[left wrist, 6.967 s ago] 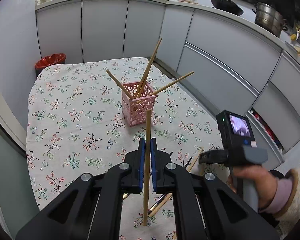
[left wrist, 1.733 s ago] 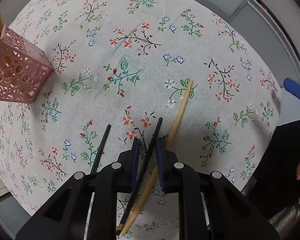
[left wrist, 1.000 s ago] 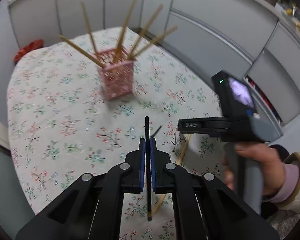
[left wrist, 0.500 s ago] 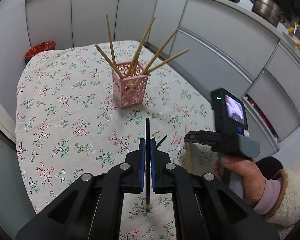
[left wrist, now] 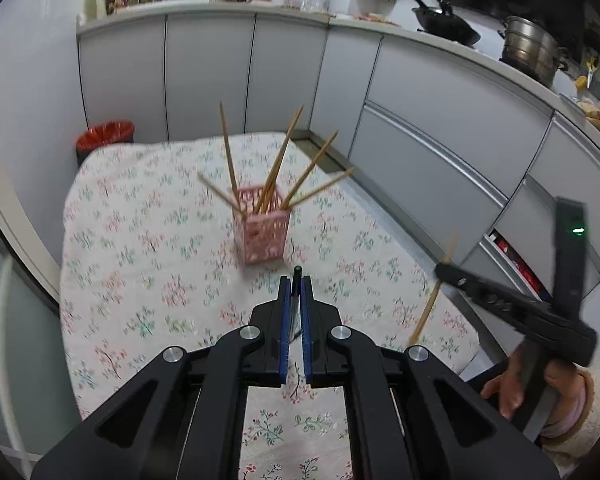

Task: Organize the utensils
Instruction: 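Carry the dark chopstick over the pink holder with the left tool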

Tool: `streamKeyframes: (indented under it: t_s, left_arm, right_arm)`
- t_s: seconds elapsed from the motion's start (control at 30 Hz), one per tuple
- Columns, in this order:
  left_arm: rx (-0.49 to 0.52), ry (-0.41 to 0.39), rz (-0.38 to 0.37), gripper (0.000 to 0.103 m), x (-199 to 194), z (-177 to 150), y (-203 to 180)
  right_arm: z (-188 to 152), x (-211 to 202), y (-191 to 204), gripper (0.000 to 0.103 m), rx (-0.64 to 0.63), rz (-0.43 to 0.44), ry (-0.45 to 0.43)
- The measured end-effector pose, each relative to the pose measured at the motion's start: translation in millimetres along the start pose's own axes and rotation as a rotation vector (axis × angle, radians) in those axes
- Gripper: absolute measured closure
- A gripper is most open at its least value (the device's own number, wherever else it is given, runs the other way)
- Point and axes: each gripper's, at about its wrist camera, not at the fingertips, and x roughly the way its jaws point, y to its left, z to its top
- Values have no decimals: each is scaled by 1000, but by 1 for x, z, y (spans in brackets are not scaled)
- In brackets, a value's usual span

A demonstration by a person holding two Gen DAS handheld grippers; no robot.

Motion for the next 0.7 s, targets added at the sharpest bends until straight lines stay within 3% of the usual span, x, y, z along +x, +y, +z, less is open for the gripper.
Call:
streamKeyframes:
  t_s: [0.37, 0.6, 0.7]
  left_arm:
    - [-9, -135, 32, 98, -24, 76, -4]
    - [-37, -217, 88, 98, -1, 131, 9]
    - [-43, -213, 108, 98, 26, 147, 17]
  right_arm:
    - [103, -97, 45, 98, -48, 188, -312]
    - [163, -100, 65, 98, -70, 239, -419]
    - [182, -91, 69, 98, -79, 239, -439]
